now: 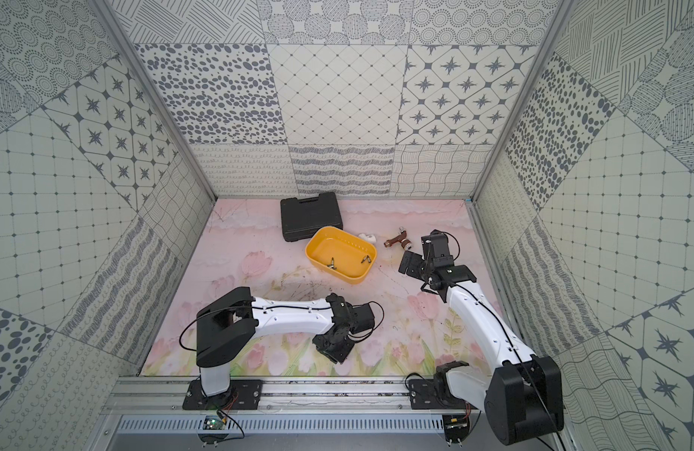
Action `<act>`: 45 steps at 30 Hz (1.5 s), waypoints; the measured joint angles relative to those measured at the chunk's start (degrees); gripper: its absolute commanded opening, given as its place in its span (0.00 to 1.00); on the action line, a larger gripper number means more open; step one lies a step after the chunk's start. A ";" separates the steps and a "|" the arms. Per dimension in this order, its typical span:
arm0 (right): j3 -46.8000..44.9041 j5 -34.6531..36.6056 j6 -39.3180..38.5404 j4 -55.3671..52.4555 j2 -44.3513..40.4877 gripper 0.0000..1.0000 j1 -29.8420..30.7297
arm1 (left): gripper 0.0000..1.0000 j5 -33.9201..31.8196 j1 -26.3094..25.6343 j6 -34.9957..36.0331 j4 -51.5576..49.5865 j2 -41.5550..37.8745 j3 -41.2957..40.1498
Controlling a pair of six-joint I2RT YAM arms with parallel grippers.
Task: Put the bit on the desktop into the storage box
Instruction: Pick up the screwdriver bit from the center of the board.
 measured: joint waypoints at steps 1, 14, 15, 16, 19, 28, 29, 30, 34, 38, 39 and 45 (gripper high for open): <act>-0.04 0.00 0.02 0.02 0.00 0.96 -0.02 | 0.25 0.07 0.00 0.02 0.04 0.00 0.00; -0.55 -0.63 0.20 0.72 0.00 0.96 -0.07 | 0.24 0.87 0.81 0.00 0.17 0.11 0.09; -0.55 -0.66 0.20 0.72 0.00 0.97 -0.07 | 0.24 0.94 0.87 0.00 0.17 0.11 0.09; -0.55 -0.66 0.20 0.74 0.00 0.97 -0.07 | 0.24 0.96 0.94 0.00 0.17 0.11 0.09; -0.55 -0.85 0.22 0.76 0.00 0.97 -0.07 | 0.25 0.96 1.11 0.00 0.15 0.11 0.09; -0.55 -1.53 0.22 1.18 0.00 0.97 -0.07 | 0.28 -0.98 1.33 -0.17 0.42 -0.48 -0.13; -0.55 -1.55 0.22 1.18 0.00 0.97 -0.07 | 0.28 -1.49 1.44 -0.17 0.52 -0.52 -0.15; -0.55 -1.62 0.24 1.18 0.00 0.97 -0.07 | 0.28 -2.01 1.57 -0.20 0.63 -0.57 -0.17; -0.55 -1.73 0.22 1.20 0.00 0.97 -0.07 | 0.28 -2.60 1.77 -0.20 0.81 -0.63 -0.24; -0.55 -1.73 0.24 1.22 0.00 0.97 -0.07 | 0.27 -2.64 1.81 -0.20 0.92 -0.70 -0.35; -0.55 -1.73 0.24 1.22 0.00 0.97 -0.07 | 0.27 -2.62 1.81 -0.20 1.03 -0.74 -0.46; -0.55 -1.73 0.24 1.31 0.00 0.97 -0.07 | 0.26 -2.40 1.81 -0.48 1.75 -1.29 -1.38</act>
